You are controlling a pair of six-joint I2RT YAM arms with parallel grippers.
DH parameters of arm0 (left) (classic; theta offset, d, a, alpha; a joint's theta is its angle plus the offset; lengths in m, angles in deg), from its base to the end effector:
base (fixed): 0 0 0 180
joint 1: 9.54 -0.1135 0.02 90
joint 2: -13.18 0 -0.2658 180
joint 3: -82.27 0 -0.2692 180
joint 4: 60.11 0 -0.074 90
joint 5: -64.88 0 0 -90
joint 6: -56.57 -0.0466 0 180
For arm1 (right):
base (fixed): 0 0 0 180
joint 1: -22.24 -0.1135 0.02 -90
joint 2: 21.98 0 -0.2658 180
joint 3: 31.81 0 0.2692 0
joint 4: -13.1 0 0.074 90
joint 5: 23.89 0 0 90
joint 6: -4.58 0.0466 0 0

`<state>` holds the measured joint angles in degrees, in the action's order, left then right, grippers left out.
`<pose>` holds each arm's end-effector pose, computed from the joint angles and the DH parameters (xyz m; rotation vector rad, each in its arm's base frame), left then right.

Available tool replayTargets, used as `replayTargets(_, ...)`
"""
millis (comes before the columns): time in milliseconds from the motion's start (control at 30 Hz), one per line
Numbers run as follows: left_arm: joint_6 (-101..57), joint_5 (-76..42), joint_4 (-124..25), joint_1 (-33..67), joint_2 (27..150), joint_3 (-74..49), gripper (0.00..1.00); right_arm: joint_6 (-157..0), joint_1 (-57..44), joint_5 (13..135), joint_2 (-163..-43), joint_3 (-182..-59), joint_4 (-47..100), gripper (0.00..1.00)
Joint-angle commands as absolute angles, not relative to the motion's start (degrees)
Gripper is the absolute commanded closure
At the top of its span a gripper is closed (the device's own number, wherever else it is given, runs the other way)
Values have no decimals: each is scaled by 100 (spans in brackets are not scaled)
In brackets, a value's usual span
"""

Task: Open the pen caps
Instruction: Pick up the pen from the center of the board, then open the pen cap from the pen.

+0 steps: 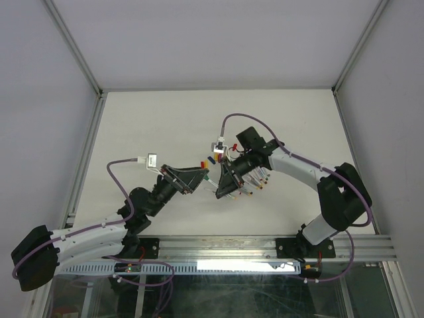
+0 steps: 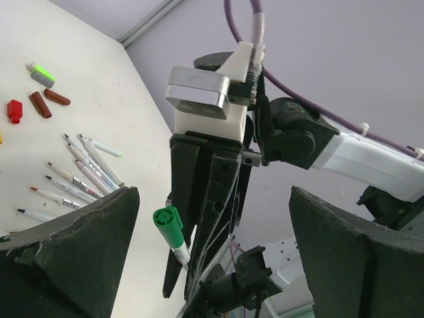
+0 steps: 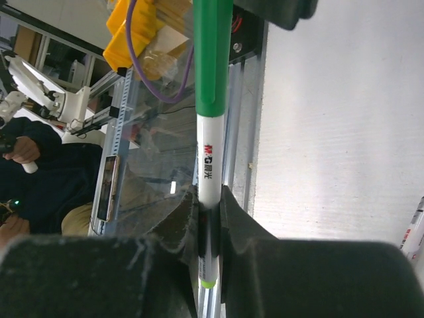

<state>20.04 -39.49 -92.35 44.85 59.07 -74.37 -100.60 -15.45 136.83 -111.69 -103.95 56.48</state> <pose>0.1265 -0.1567 0.2213 -0.2177 1.5409 -1.3608 0.2253 0.2297 0.2199 -1.4304 1.9084 1.7511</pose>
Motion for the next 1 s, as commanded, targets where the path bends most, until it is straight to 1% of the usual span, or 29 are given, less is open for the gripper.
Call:
replayTargets(0, 1477, -3616, -9692, 4504, 5857, -7422, 2, -10207, -1394, 14338, -11155, -10633, 5724, 100)
replayTargets(33, 1506, -3630, -9744, 4504, 5891, -7448, 5, -10188, -1370, 14390, -11154, -10626, 5704, 100)
replayTargets(100, 1531, -3653, -9811, 4504, 5969, -7457, 16, -10162, -1350, 14449, -11167, -10620, 5692, 100)
replayTargets(167, 1544, -3655, -9824, 4504, 6057, -7421, 23, -10152, -1347, 14482, -11178, -10621, 5691, 100)
replayTargets(267, 1559, -3655, -9755, 4504, 6222, -7305, 35, -10151, -1347, 14507, -11212, -10621, 5686, 100)
replayTargets(467, 1660, -3481, -9986, 4508, 6682, -7143, 53, -10155, -1346, 14468, -11224, -10623, 5707, 100)
replayTargets(500, 1678, -3440, -10039, 4505, 6736, -7133, 58, -10159, -1349, 14450, -11217, -10621, 5704, 100)
replayTargets(533, 1710, -3419, -10096, 4504, 6777, -7127, 67, -10159, -1346, 14432, -11222, -10621, 5708, 100)
replayTargets(633, 1741, -3533, -10086, 4508, 6773, -7123, 98, -10301, -1355, 14358, -11239, -10649, 5832, 100)
replayTargets(667, 1742, -3630, -10046, 4493, 6703, -7125, 100, -10402, -1353, 14348, -11261, -10670, 5898, 100)
replayTargets(800, 1416, -4031, -9514, 4096, 6182, -6932, 100, -10531, -1383, 14326, -11343, -10681, 6058, 100)
replayTargets(867, 1226, -4263, -9066, 3660, 5861, -6745, 100, -10537, -1417, 14271, -11384, -10678, 6088, 100)
replayTargets(967, 1363, -4283, -8778, 2647, 5520, -6577, 100, -10634, -1485, 14203, -11429, -10724, 6212, 100)
